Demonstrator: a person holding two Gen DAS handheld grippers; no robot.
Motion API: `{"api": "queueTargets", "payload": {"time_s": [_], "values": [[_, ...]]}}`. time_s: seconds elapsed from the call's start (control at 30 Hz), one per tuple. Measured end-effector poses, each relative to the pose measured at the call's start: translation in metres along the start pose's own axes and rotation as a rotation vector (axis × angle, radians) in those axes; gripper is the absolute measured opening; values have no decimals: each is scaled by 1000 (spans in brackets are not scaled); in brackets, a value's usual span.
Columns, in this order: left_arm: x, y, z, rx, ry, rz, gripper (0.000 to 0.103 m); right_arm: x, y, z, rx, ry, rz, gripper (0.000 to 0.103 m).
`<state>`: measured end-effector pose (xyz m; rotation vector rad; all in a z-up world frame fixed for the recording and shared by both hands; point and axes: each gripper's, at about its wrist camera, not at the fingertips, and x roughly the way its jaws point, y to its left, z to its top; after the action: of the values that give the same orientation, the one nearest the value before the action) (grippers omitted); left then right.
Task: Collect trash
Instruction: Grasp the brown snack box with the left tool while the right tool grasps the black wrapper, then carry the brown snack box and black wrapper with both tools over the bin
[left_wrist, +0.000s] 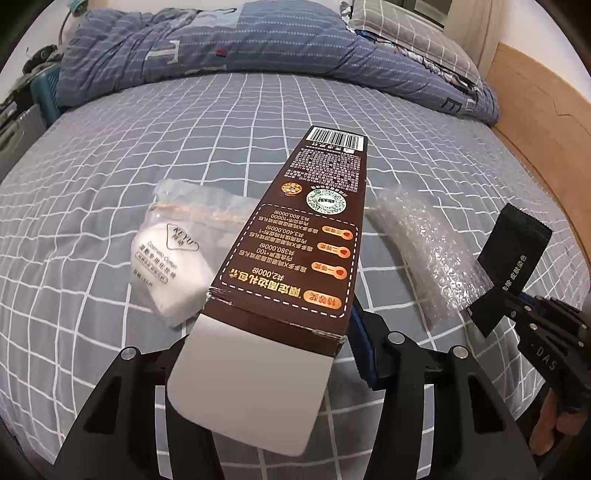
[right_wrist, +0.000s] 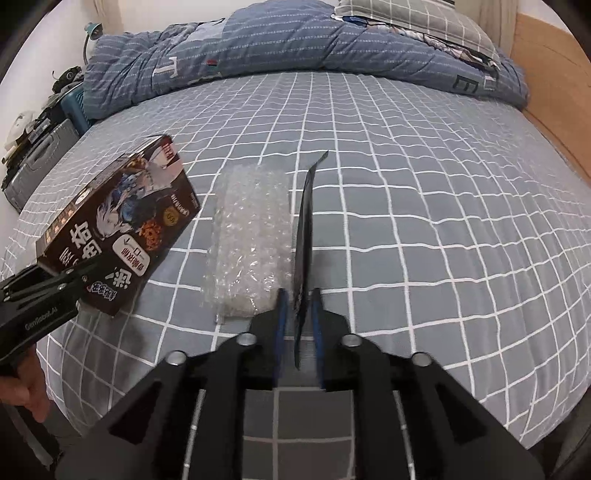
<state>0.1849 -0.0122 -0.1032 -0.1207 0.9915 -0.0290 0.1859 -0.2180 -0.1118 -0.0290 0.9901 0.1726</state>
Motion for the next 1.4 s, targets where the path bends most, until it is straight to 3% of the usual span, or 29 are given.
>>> {"api": "queueTargets", "payload": {"time_s": [0.07, 0.2, 0.27, 0.3, 0.4, 0.73, 1.4], "values": [[-2, 0, -1, -2, 0, -1, 51, -4, -3, 2, 6, -11, -7, 31], [-5, 1, -1, -1, -2, 2, 51, -12, -6, 7, 19, -35, -9, 31], [-6, 0, 0, 0, -3, 2, 51, -11, -7, 9, 17, -31, -6, 21], [-6, 0, 0, 1, -3, 3, 51, -10, -7, 10, 19, -24, -6, 7], [-8, 0, -1, -2, -9, 4, 50, -9, -9, 10, 34, -16, 12, 3], [-31, -4, 0, -11, -44, 5, 47, -38, -6, 16, 31, -59, 12, 2], [-114, -11, -8, -23, -113, 21, 44, -112, 18, 6, -7, -91, 36, 2]]}}
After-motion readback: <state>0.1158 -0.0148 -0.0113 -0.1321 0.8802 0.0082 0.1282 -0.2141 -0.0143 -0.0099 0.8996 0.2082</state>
